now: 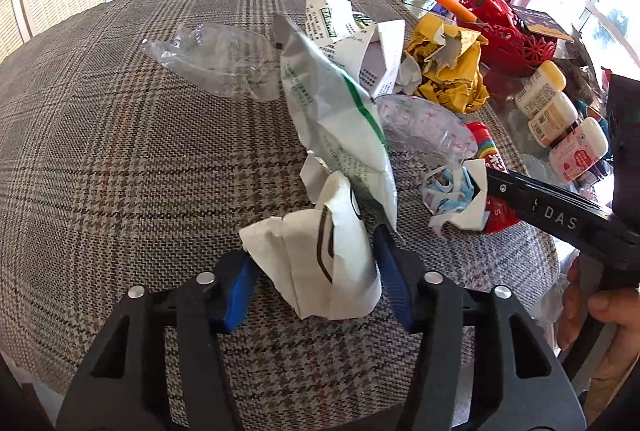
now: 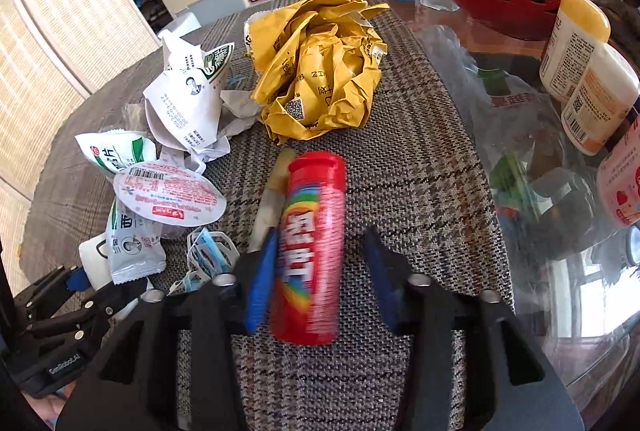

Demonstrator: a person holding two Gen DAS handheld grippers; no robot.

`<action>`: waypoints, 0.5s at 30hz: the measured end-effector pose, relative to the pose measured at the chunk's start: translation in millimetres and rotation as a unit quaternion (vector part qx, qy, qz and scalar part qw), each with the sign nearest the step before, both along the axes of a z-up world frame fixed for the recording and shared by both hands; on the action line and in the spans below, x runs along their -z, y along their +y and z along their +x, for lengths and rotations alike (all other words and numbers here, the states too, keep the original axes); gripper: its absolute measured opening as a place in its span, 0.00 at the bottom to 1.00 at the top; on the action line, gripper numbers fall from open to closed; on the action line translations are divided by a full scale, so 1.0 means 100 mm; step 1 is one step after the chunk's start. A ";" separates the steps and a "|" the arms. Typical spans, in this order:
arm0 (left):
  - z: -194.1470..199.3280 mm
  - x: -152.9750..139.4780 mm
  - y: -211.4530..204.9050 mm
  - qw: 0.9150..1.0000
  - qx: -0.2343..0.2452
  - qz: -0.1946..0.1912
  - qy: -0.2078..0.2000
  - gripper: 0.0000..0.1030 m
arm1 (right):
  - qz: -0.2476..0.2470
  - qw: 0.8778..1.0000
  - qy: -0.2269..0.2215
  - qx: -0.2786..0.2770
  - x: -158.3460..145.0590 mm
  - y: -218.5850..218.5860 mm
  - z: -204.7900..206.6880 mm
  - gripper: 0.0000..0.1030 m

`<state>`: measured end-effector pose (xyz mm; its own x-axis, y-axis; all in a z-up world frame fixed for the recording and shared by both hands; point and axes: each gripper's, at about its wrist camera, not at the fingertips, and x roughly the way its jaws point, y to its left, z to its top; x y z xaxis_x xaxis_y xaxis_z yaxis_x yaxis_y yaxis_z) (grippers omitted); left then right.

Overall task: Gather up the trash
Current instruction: 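Grasp the white mask with the left gripper while the right gripper grasps the red Skittles tube, then carry mask and Skittles tube to the bin and open both grippers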

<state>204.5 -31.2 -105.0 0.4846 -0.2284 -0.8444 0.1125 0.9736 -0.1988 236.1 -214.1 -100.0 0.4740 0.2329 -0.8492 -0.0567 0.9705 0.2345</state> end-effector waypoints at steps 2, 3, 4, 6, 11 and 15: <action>-0.02 -0.03 -0.02 1.000 0.002 0.005 -0.004 0.44 | 0.002 1.000 -0.002 -0.001 -0.03 0.00 -0.02 0.30; -0.05 -0.05 -0.01 1.000 0.004 0.008 -0.006 0.43 | 0.001 1.000 -0.006 -0.003 -0.06 -0.01 -0.05 0.30; -0.09 -0.06 0.00 1.000 0.003 0.009 -0.008 0.37 | -0.001 1.000 -0.011 -0.004 -0.08 -0.01 -0.07 0.30; -0.14 -0.11 0.03 1.000 -0.001 0.012 -0.010 0.36 | -0.003 1.000 -0.020 -0.003 -0.17 -0.02 -0.15 0.30; -0.41 -0.34 0.11 0.999 -0.010 0.017 -0.027 0.35 | -0.016 0.999 -0.045 -0.011 -0.47 -0.01 -0.41 0.30; -0.74 -0.63 0.15 0.998 -0.011 0.024 -0.058 0.35 | -0.015 0.997 -0.077 -0.016 -0.75 0.01 -0.74 0.30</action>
